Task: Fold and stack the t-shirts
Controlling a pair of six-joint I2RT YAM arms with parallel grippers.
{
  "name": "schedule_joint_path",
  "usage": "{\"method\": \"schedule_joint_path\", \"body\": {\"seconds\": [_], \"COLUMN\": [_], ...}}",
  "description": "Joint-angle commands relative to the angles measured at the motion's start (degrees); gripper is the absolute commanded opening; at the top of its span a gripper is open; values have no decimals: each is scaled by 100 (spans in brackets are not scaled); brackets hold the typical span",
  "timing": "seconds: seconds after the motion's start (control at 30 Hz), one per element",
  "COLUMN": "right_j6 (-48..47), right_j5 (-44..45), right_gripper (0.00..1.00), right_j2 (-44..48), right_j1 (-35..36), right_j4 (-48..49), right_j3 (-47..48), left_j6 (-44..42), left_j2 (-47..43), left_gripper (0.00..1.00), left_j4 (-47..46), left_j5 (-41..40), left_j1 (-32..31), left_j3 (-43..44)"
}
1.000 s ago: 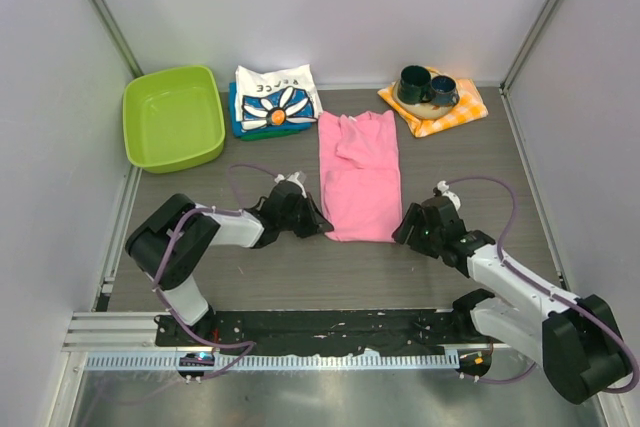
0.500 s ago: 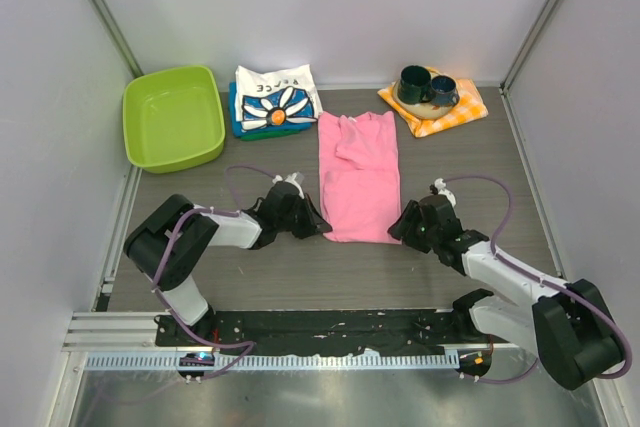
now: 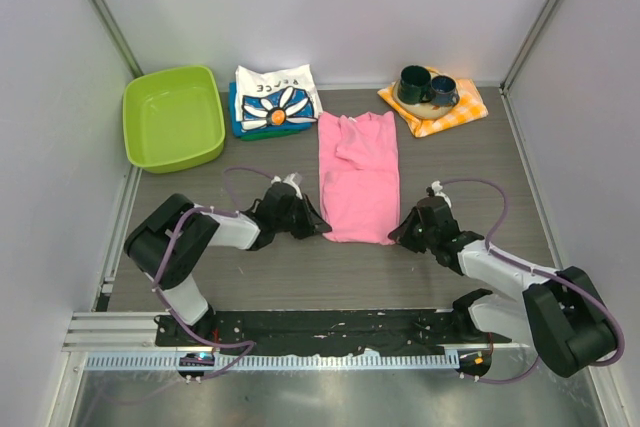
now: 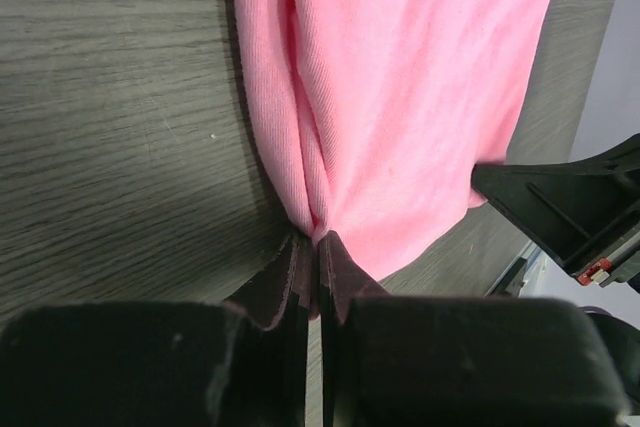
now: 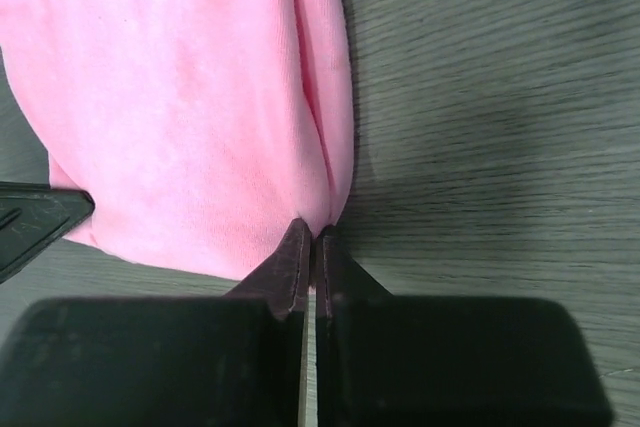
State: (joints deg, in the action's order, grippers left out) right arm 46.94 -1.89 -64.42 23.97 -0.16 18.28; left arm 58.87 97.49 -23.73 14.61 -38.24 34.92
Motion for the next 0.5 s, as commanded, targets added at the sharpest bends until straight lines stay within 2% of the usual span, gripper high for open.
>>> {"method": "schedule_joint_path", "body": {"seconds": [0.0,0.17,0.33,0.47], "right_j6": [-97,-194,-141,122], "right_j5": [-4,-22,4,57], "right_gripper": [1,1,1,1], "right_j2": [-53,368,1080,2027], "right_j1": [12,90,468,907], "right_j4": [-177,-527,-1362,-1969], "right_j3": [-176,-229,-281,-404], "left_j6": [-201,-78,150,449], "left_j2": [183,-335,-784,-1467], "left_gripper": [7,5,5,5], "left_j4": [870,913,966,993], "left_j5": [-169,-327,-433,-669], "left_j1": [9,-87,-342,-859], "left_j3": [-476,-810,-1197,-1522]}}
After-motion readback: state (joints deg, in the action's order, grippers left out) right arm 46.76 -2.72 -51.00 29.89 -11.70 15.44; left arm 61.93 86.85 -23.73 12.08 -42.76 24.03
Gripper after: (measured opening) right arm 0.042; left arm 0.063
